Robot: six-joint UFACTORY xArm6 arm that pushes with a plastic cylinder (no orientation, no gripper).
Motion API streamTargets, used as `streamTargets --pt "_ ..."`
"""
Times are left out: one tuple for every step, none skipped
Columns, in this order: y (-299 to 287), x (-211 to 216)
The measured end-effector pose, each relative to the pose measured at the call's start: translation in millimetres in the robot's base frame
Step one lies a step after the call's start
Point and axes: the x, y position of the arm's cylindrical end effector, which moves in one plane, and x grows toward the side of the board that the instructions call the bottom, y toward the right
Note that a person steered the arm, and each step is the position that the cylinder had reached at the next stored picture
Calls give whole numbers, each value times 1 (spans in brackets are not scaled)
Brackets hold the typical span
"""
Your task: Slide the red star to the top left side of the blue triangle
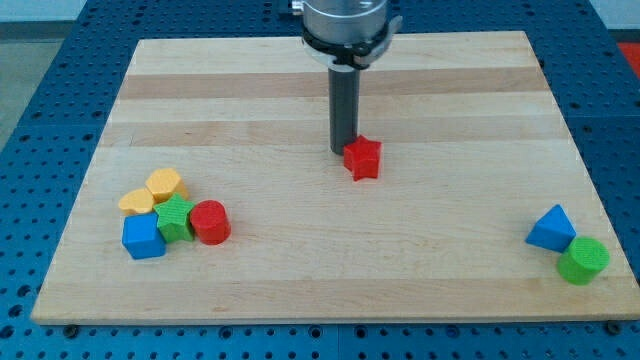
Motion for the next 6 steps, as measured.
streamTargets --pt "17 18" --pt "33 32" --pt "41 51" --pt "42 73" --pt "42 95" --pt "47 108"
